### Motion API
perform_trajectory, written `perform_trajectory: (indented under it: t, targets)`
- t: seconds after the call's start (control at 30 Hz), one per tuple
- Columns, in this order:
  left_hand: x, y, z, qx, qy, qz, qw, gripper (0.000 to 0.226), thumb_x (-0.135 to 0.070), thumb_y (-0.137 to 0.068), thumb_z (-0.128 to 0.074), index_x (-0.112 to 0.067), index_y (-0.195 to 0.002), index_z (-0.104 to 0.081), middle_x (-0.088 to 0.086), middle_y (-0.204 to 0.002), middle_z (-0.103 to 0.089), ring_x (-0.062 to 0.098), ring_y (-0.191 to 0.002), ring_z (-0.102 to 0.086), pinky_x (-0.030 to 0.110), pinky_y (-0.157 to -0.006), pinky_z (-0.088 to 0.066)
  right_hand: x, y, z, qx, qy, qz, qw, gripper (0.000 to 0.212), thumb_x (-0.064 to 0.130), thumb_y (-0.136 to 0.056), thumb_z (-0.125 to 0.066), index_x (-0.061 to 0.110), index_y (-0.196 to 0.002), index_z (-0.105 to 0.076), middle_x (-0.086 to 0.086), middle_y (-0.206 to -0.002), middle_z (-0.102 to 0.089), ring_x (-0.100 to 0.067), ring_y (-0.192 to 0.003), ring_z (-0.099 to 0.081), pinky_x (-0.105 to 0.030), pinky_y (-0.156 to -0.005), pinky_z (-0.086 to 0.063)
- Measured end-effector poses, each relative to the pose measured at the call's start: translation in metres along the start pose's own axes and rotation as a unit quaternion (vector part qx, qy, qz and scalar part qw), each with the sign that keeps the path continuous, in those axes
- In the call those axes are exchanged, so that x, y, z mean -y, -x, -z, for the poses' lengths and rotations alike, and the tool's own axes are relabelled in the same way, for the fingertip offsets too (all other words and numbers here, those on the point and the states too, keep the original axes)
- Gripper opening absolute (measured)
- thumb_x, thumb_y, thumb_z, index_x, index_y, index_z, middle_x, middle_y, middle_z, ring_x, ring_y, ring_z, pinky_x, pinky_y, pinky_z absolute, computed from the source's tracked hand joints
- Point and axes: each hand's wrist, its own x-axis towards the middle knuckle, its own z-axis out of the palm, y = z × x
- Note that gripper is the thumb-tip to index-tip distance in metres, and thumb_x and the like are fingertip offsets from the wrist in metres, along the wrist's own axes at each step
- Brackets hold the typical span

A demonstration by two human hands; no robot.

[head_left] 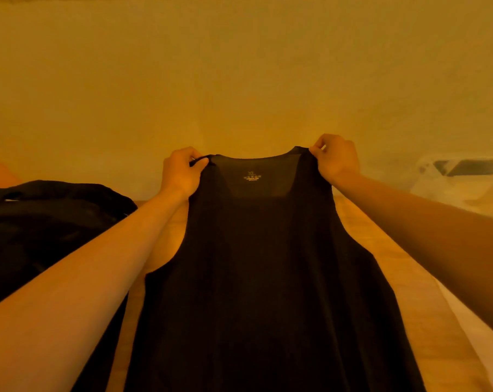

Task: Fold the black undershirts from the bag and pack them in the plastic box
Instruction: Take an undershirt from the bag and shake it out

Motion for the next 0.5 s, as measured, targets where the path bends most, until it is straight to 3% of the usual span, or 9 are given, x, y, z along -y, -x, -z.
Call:
perform_trajectory:
  t: [0.2,0.37,0.5]
  targets:
    - [0.013,-0.012,-0.017,-0.052,0.017,-0.02,0.998,0.015,-0.021,-0.101,-0.063,-0.009,-0.095,-0.068,0.001,-0.092,-0.063,0.015,-0.09,-0.058,0.023,-0.075,-0.038,-0.008,-0.005,-0.022,-0.063,0.009,-0.007,0.998,0.023,0.027,-0.105,-0.053,0.008,-0.1,-0.064,-0.009,-0.084,-0.06,-0.026,-0.077,-0.058,-0.041,-0.069,-0.052]
    - [0.005,-0.018,-0.022,-0.115,0.022,-0.045,0.992,0.019,-0.023,-0.103,-0.059,-0.006,-0.103,-0.069,0.002,-0.098,-0.066,0.011,-0.091,-0.056,0.021,-0.075,-0.039,0.0,-0.011,-0.024,-0.118,-0.013,0.01,0.993,0.023,0.027,-0.105,-0.052,0.008,-0.101,-0.063,-0.007,-0.084,-0.059,-0.024,-0.073,-0.058,-0.037,-0.061,-0.046]
    - [0.01,-0.02,-0.026,-0.07,0.012,-0.034,0.997,0.02,-0.025,-0.102,-0.06,-0.007,-0.106,-0.068,0.008,-0.11,-0.068,0.019,-0.102,-0.061,0.024,-0.081,-0.043,0.001,-0.014,-0.027,-0.076,0.01,0.008,0.997,0.022,0.03,-0.104,-0.054,0.011,-0.106,-0.063,-0.009,-0.088,-0.062,-0.028,-0.081,-0.062,-0.035,-0.063,-0.044]
